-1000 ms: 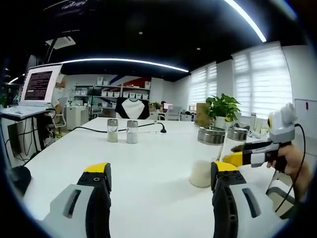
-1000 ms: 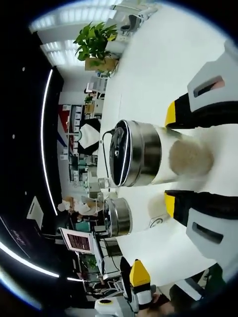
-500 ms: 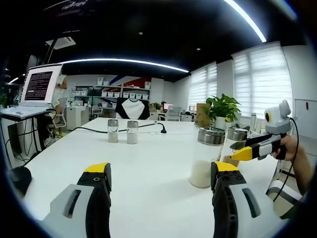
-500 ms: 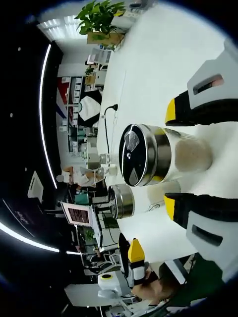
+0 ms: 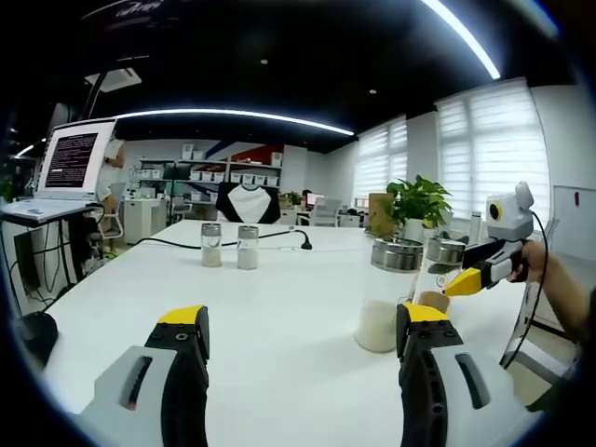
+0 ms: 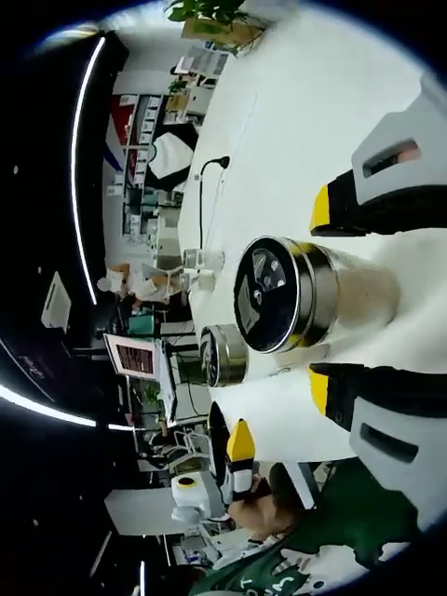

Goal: Rotate the seasoning bottle until the label or dispensing opening points toward the visible target arrow and the bottle remains upright within the marked orientation range

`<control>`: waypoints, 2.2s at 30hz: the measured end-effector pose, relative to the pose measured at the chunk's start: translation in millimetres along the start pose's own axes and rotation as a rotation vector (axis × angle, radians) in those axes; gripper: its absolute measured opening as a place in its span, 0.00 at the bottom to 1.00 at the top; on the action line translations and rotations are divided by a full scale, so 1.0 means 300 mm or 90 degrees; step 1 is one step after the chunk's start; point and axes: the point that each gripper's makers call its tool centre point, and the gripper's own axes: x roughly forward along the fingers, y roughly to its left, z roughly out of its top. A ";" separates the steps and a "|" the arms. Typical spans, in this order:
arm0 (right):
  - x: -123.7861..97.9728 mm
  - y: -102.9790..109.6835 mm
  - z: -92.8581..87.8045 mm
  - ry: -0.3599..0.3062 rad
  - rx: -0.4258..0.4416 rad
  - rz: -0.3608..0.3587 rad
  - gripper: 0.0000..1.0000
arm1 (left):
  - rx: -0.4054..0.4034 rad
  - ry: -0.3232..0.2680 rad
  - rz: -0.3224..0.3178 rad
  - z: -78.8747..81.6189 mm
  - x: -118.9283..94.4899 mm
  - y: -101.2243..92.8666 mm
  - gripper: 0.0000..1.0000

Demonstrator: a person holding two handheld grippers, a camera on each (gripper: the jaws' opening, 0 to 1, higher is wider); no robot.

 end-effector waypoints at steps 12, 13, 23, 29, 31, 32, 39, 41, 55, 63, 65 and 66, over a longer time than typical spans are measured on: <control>0.036 0.010 -0.042 0.022 -0.014 0.062 0.51 | 0.000 0.001 0.000 0.000 0.000 0.000 0.87; 0.037 0.012 -0.043 0.023 -0.014 0.065 0.49 | 0.000 0.001 0.001 0.000 0.000 0.002 0.87; 0.035 -0.001 -0.039 0.010 -0.021 0.074 0.42 | -0.002 0.003 0.000 -0.004 0.001 -0.002 0.87; 0.035 0.002 -0.040 0.002 -0.022 0.085 0.42 | -0.001 0.004 -0.006 -0.004 0.005 -0.013 0.87; 0.036 0.003 -0.040 0.001 -0.023 0.085 0.42 | -0.001 0.004 -0.007 -0.005 0.005 -0.016 0.87; 0.036 0.004 -0.039 0.001 -0.024 0.084 0.42 | -0.001 0.004 -0.007 -0.005 0.005 -0.017 0.87; 0.039 0.003 -0.039 -0.001 -0.030 0.076 0.42 | -0.002 0.006 -0.014 -0.006 0.006 -0.028 0.87; 0.040 0.003 -0.039 -0.001 -0.032 0.074 0.42 | -0.002 0.007 -0.015 -0.008 0.008 -0.029 0.87; 0.044 0.001 -0.038 -0.003 -0.037 0.052 0.41 | -0.006 0.018 -0.021 -0.019 0.018 -0.033 0.87; 0.047 -0.006 -0.038 0.004 -0.029 0.028 0.41 | -0.002 0.024 -0.019 -0.027 0.024 -0.031 0.87; 0.047 -0.008 -0.038 0.003 -0.027 0.020 0.41 | -0.003 0.026 -0.021 -0.029 0.025 -0.032 0.87; 0.047 -0.009 -0.038 0.002 -0.025 0.016 0.41 | -0.003 0.026 -0.021 -0.030 0.026 -0.033 0.87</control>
